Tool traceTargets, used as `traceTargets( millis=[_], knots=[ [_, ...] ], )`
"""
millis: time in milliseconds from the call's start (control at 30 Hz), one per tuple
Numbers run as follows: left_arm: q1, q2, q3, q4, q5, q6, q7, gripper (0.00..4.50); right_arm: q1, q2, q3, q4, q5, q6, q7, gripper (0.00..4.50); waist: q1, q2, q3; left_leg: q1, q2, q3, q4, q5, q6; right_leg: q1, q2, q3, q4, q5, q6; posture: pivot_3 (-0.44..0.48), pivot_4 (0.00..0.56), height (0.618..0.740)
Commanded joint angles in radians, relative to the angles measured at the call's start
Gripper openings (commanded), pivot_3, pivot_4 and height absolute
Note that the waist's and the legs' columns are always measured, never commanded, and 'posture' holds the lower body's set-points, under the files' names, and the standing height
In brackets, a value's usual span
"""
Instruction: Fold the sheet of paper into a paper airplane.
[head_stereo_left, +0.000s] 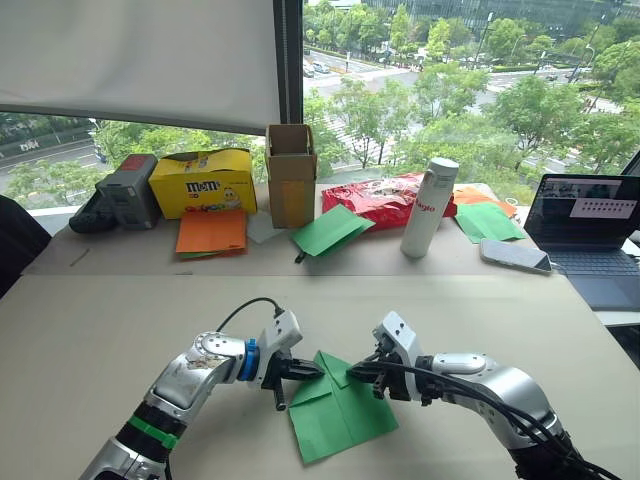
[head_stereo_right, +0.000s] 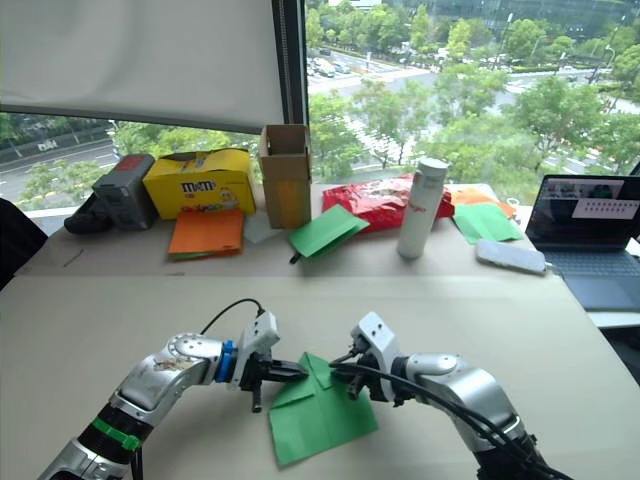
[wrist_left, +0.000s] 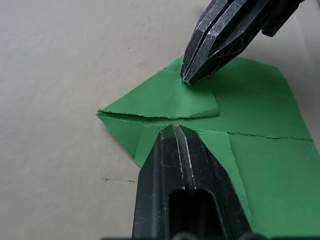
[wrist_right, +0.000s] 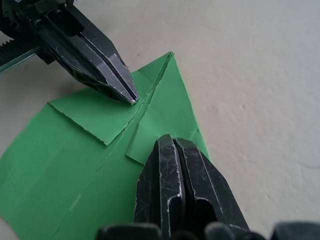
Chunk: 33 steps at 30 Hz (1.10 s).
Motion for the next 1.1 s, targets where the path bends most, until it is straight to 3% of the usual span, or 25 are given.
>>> traceTargets(
  millis=[33,167,367,633,1100],
  knots=[
    [-0.044,-0.016,0.067,0.052,-0.031,0.014,0.013,0.0,0.0,-0.026,0.035,0.03,-0.038,-0.045,0.015,0.02,0.0,0.0,0.0,0.0,0.0,0.0,0.0,0.0,0.0,0.0,0.0,0.0,0.0,0.0,0.0,0.0,0.15,0.74],
    [-0.067,-0.09,0.092,0.103,-0.018,-0.023,0.082,0.0,-0.001,-0.028,0.04,0.036,-0.046,-0.06,0.009,0.02,0.002,-0.001,0.001,0.0,0.0,0.0,0.0,0.0,0.0,0.0,0.0,0.0,0.0,0.0,0.0,0.0,0.15,0.74],
    [-0.043,-0.184,0.04,0.107,0.02,-0.042,0.138,0.0,0.008,-0.017,0.037,0.02,-0.044,-0.056,-0.017,0.02,0.001,-0.002,0.001,0.0,0.0,0.0,0.0,0.0,0.0,0.005,0.0,0.0,0.0,0.0,0.0,0.0,0.15,0.74],
    [0.014,-0.137,-0.078,0.085,0.142,-0.123,0.151,0.0,-0.039,0.007,-0.013,-0.027,-0.047,-0.096,-0.071,0.02,0.001,-0.002,0.001,0.0,0.0,0.0,0.0,0.0,0.0,0.005,-0.001,0.0,-0.001,0.0,0.0,0.0,0.15,0.74],
    [0.032,-0.144,-0.088,0.082,0.197,-0.2,0.199,0.0,0.037,-0.03,0.039,-0.024,-0.115,-0.104,-0.078,0.02,0.006,-0.002,0.001,0.0,0.0,0.0,0.0,0.0,0.0,0.002,-0.001,0.0,-0.002,0.0,0.0,0.0,0.15,0.74]
  ],
)
